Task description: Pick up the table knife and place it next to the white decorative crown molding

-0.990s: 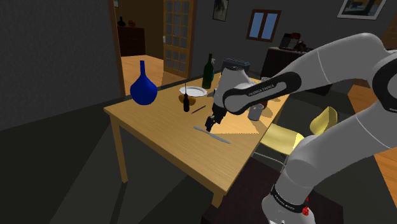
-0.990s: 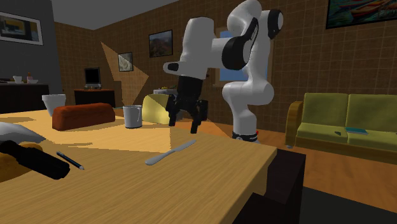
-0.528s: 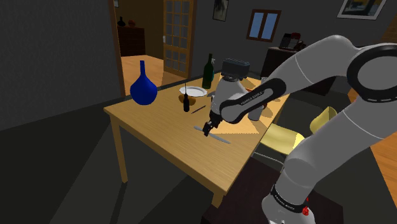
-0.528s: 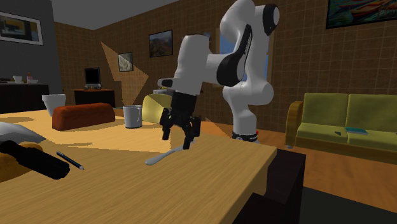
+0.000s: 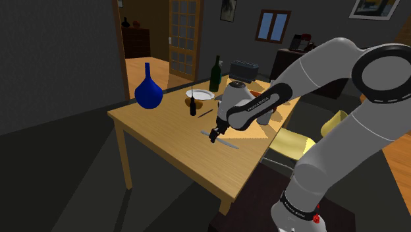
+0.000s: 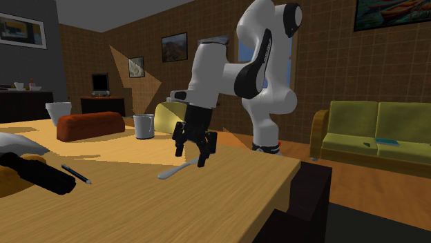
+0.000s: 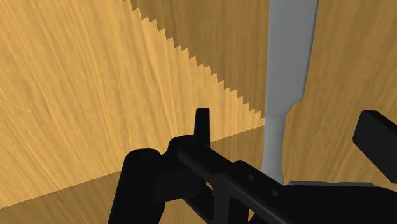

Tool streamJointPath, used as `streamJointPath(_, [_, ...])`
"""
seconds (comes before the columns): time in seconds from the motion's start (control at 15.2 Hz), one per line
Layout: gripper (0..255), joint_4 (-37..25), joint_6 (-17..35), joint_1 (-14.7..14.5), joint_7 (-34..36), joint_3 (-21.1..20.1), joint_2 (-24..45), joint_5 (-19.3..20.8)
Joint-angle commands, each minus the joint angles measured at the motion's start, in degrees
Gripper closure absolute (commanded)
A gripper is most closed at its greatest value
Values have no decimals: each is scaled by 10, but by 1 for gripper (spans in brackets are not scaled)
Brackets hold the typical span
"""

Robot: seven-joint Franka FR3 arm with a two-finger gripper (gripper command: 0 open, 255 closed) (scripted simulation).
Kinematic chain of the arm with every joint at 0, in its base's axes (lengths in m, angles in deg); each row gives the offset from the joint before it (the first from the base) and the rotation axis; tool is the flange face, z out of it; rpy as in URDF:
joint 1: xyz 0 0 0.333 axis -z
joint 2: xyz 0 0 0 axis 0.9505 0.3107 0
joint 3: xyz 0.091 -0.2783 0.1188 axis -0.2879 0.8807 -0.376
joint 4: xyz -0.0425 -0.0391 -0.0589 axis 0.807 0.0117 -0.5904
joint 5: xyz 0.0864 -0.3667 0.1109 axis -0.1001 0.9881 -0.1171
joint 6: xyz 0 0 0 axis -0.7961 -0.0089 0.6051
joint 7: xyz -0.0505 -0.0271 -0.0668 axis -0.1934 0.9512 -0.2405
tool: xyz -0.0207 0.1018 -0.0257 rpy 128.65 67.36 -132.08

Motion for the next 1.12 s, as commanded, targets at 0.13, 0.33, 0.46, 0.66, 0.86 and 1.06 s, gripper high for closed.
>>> streamJointPath(0.13, [255,0,0,0,0,0,0,0])
streamJointPath(0.33, [255,-2,-2,0,0,0,0,0])
streamJointPath(0.46, [255,-1,-1,0,-1,0,0,0])
streamJointPath(0.66, [255,0,0,0,0,0,0,0])
streamJointPath(0.86, [255,-8,-29,-4,-8,3,-21,-9])
streamJointPath(1.06, [255,-18,-57,-8,-15,6,-40,-16])
